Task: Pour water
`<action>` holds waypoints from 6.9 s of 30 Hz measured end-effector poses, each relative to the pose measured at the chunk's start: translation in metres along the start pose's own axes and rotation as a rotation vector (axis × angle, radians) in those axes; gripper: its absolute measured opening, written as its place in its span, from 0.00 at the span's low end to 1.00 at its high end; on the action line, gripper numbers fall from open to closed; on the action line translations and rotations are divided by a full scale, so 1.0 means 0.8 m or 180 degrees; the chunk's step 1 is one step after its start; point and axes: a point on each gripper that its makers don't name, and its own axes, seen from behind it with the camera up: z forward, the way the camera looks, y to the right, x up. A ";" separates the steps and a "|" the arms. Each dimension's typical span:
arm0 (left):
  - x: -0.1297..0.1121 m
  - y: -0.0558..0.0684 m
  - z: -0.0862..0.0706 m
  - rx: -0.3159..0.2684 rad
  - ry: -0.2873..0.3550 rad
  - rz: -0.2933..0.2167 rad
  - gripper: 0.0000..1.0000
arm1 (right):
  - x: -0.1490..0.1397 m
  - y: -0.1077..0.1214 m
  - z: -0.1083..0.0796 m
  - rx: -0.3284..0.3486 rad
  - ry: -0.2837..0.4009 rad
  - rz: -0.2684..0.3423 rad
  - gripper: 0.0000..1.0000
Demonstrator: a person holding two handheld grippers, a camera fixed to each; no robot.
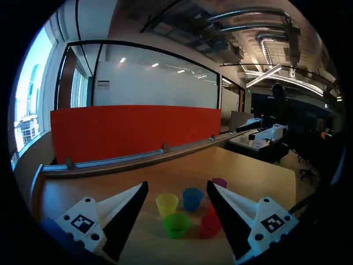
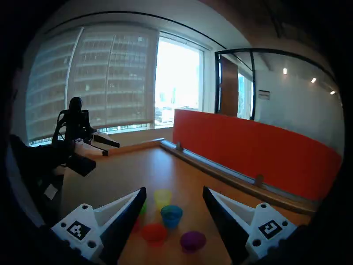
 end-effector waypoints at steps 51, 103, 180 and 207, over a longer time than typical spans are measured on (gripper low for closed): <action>-0.237 -0.002 0.101 -0.0357 -0.1458 0.0363 0.99 | -0.129 0.003 0.125 0.0310 -0.0858 -0.0160 0.99; -0.233 -0.013 0.127 -0.0290 -0.1420 0.0415 0.86 | -0.167 0.002 0.178 0.0359 -0.1093 -0.0117 0.99; -0.207 -0.036 0.104 -0.0152 -0.1225 0.0286 0.86 | -0.261 -0.007 0.237 0.0289 -0.1637 -0.0010 0.94; -0.165 -0.021 0.092 -0.0069 -0.0989 0.0229 0.86 | -0.172 -0.021 0.215 0.0233 -0.0930 0.0178 0.89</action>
